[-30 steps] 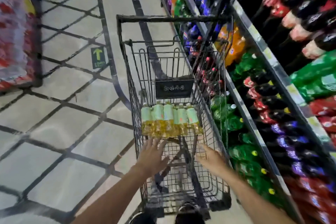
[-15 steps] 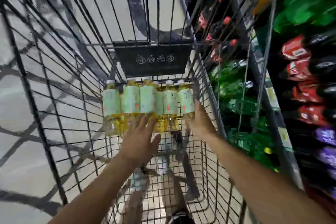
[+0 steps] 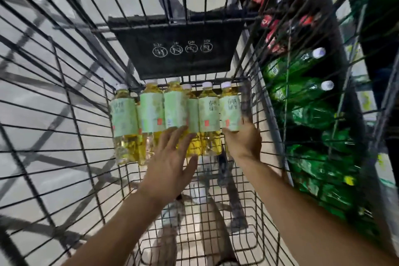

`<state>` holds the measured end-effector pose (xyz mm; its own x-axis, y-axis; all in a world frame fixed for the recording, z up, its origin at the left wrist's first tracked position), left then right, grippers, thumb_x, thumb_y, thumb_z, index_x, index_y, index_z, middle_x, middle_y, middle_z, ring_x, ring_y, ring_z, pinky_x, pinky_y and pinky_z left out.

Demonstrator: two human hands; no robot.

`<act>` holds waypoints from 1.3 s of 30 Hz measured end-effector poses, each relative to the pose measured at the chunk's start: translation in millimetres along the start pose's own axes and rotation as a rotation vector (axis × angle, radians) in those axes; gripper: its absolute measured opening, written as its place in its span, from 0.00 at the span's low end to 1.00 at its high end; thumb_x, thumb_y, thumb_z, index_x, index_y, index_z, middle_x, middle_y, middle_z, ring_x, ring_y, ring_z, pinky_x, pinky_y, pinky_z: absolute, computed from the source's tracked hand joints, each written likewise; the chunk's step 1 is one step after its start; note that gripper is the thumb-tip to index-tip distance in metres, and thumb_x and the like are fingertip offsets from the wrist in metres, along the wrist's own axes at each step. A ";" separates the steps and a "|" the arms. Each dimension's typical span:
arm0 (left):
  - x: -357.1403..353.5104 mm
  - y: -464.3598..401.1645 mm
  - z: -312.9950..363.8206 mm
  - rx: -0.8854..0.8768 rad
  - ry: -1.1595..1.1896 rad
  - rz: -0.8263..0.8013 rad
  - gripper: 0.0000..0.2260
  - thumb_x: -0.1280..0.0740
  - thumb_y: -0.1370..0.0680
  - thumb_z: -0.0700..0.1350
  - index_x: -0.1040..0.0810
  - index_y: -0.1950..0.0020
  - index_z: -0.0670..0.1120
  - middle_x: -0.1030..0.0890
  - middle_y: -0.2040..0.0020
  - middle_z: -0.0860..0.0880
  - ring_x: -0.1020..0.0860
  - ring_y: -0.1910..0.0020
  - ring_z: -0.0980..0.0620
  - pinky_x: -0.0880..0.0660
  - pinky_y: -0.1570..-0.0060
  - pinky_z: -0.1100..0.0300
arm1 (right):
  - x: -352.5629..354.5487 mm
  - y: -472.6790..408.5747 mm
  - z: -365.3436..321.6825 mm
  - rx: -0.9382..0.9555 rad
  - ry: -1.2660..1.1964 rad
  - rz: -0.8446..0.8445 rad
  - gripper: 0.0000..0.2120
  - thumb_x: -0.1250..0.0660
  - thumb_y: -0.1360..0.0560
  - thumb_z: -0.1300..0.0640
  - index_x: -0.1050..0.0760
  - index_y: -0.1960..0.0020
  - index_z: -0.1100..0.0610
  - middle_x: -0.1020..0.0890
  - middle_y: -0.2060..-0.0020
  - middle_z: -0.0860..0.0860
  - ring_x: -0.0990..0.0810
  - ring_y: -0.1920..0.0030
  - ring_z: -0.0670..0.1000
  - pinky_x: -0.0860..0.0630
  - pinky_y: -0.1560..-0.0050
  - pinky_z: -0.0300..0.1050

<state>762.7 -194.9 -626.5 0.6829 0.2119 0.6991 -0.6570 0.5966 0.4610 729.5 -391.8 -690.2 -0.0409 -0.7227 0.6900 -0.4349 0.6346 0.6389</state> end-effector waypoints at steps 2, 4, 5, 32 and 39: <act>3.4 -2.1 6.7 0.033 0.091 0.020 0.24 0.41 0.18 0.57 0.29 0.26 0.47 0.28 0.27 0.47 0.32 0.28 0.43 0.28 0.32 0.43 | 3.1 21.1 -3.6 0.018 -0.165 0.014 0.23 0.24 0.27 0.53 0.25 0.34 0.50 0.15 0.46 0.48 0.15 0.52 0.51 0.25 0.64 0.35; 9.3 -5.8 16.4 0.135 0.273 0.049 0.23 0.39 0.18 0.59 0.30 0.26 0.51 0.25 0.30 0.50 0.27 0.31 0.51 0.25 0.36 0.50 | 3.5 44.9 -1.0 0.080 -0.318 -0.006 0.27 0.23 0.28 0.51 0.26 0.32 0.47 0.14 0.48 0.46 0.14 0.53 0.49 0.17 0.60 0.44; 14.0 -9.6 22.2 0.209 0.401 0.045 0.22 0.36 0.18 0.59 0.30 0.26 0.52 0.24 0.31 0.53 0.24 0.34 0.57 0.24 0.39 0.56 | 4.5 56.5 0.2 0.123 -0.375 -0.024 0.28 0.22 0.29 0.48 0.26 0.32 0.46 0.14 0.49 0.44 0.14 0.54 0.48 0.16 0.58 0.49; 33.4 33.8 -5.9 0.561 0.993 0.145 0.17 0.25 0.27 0.47 0.21 0.39 0.48 0.13 0.51 0.53 0.15 0.55 0.60 0.22 0.63 0.71 | -39.7 -12.8 -23.8 0.097 -0.160 -0.243 0.19 0.25 0.25 0.54 0.23 0.37 0.59 0.17 0.47 0.52 0.21 0.56 0.48 0.32 0.68 0.32; 25.9 38.2 -2.8 0.600 0.975 0.132 0.23 0.25 0.30 0.54 0.22 0.38 0.50 0.14 0.49 0.54 0.15 0.54 0.61 0.22 0.61 0.70 | -46.2 -5.7 18.8 -0.005 0.013 -0.244 0.28 0.18 0.37 0.49 0.24 0.42 0.53 0.22 0.44 0.52 0.19 0.51 0.52 0.21 0.58 0.41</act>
<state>756.2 -164.5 -592.3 0.3824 0.9097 0.1619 -0.6088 0.1162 0.7848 716.9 -367.2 -732.1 0.0760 -0.8511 0.5194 -0.4263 0.4432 0.7886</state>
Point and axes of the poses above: each hand's wrist, its own y-axis away from the middle knuckle, its own x-axis out of the back of the hand, z = x × y, the point moved 1 cm from there along -y, towards the middle knuckle
